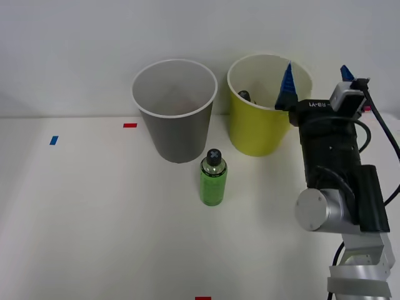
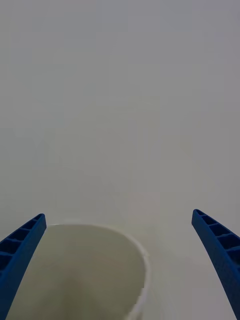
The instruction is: Put cans in the gray bin, plastic bottles in the light green bin
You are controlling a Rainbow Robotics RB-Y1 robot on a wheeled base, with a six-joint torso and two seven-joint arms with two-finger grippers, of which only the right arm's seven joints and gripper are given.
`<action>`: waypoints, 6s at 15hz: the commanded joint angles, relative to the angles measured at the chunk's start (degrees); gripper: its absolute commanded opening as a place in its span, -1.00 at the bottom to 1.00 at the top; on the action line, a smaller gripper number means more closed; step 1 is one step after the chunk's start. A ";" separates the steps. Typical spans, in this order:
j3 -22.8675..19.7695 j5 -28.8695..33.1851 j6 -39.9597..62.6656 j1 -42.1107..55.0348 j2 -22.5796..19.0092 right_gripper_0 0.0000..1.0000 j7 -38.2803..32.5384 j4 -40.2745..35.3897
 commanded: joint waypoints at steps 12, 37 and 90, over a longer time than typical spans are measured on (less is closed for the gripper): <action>10.88 15.77 -19.42 31.89 0.00 1.00 5.83 -0.25; 14.39 34.93 -21.09 52.63 -5.05 1.00 -20.19 -0.25; 16.50 30.63 -44.03 51.66 -3.38 1.00 -21.86 11.00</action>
